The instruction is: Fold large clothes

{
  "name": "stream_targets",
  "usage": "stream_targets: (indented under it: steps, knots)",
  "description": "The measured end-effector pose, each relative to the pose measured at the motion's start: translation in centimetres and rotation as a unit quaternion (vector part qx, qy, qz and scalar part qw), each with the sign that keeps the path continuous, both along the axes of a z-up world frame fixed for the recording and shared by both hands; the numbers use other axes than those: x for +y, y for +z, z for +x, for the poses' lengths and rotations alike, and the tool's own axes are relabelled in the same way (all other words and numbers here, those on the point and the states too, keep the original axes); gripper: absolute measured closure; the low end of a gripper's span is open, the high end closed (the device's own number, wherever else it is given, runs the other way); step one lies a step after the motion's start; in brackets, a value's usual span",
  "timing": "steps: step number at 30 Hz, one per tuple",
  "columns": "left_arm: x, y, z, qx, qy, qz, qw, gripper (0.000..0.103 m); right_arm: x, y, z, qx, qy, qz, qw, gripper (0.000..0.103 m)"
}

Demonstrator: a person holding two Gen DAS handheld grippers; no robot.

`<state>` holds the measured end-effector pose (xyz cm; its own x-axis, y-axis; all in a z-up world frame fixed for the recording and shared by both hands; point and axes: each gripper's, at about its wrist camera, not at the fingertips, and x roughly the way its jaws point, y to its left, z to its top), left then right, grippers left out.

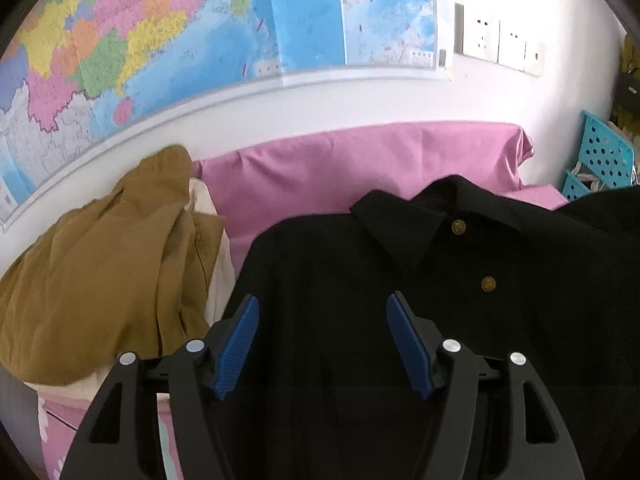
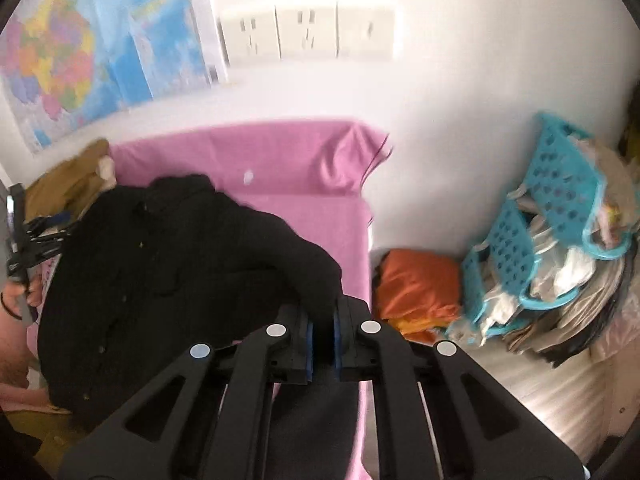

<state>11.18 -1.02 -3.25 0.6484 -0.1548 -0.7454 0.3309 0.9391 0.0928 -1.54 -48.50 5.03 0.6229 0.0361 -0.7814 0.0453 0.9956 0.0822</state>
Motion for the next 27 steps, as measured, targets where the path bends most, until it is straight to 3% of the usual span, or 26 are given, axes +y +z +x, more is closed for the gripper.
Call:
stream_targets:
  steps: [3, 6, 7, 8, 12, 15, 17, 20, 22, 23, 24, 25, 26, 27]
  knots:
    - [0.6, -0.7, -0.4, 0.012, -0.006, 0.012, 0.9998, 0.038, -1.2, -5.4, 1.8, 0.065, -0.012, 0.006, 0.998, 0.089]
    - [1.2, -1.1, -0.7, 0.014, -0.015, 0.029, 0.9994, 0.038, -3.3, -9.8, 1.4, 0.115, -0.04, 0.028, 0.992, 0.054]
    - [1.2, -1.2, -0.7, 0.013, -0.017, 0.032, 0.9992, 0.038, -4.0, -10.7, 1.0, 0.123, -0.048, 0.044, 0.99, 0.035]
    - [1.2, -1.1, -0.8, 0.011, -0.024, 0.033, 0.9991, 0.038, -4.6, -11.2, 0.5, 0.126, -0.056, 0.06, 0.989, 0.03]
    - [-0.4, -0.3, -1.0, -0.006, -0.056, 0.029, 0.998, 0.032, -5.5, -8.6, -1.6, 0.056, -0.074, 0.073, 0.993, 0.018]
    - [-2.8, 0.0, -1.1, -0.019, -0.082, 0.028, 0.996, 0.031, -4.1, -5.9, -0.8, -0.003, -0.035, 0.079, 0.996, 0.017]
    - [-4.5, -0.1, -1.1, -0.018, -0.097, 0.019, 0.9949, 0.031, -1.9, -5.4, 1.4, -0.016, 0.01, 0.068, 0.998, 0.012]
    - [-6.8, -0.3, -1.3, -0.01, -0.112, 0.006, 0.9937, 0.031, 0.4, -7.2, 6.0, 0.005, 0.047, 0.05, 0.998, 0.014]
    - [-8.1, -0.7, -1.6, -0.003, -0.12, 0.002, 0.9928, 0.031, 1.4, -9.5, 9.5, 0.039, 0.067, 0.073, 0.994, 0.015]
    - [-8.5, -0.9, -1.7, 0.0, -0.123, 0.001, 0.9924, 0.031, 2.1, -10.3, 10.6, 0.055, 0.08, 0.078, 0.992, 0.022]
    - [-8.7, -1.1, -1.8, 0.003, -0.126, 0.0, 0.9921, 0.03, 2.5, -11.0, 11.4, 0.064, 0.088, 0.076, 0.991, 0.032]
    - [-8.9, -1.3, -1.8, 0.006, -0.128, 0.0, 0.9917, 0.03, 3.0, -11.8, 12.2, 0.079, 0.099, 0.078, 0.989, 0.066]
    - [-9.1, -1.5, -1.9, 0.008, -0.13, 0.0, 0.9915, 0.03, 3.2, -12.4, 12.5, 0.09, 0.107, 0.082, 0.987, 0.095]
    - [-9.2, -1.7, -2.0, 0.009, -0.132, 0.002, 0.9912, 0.03, 3.2, -12.5, 12.8, 0.094, 0.106, 0.083, 0.986, 0.094]
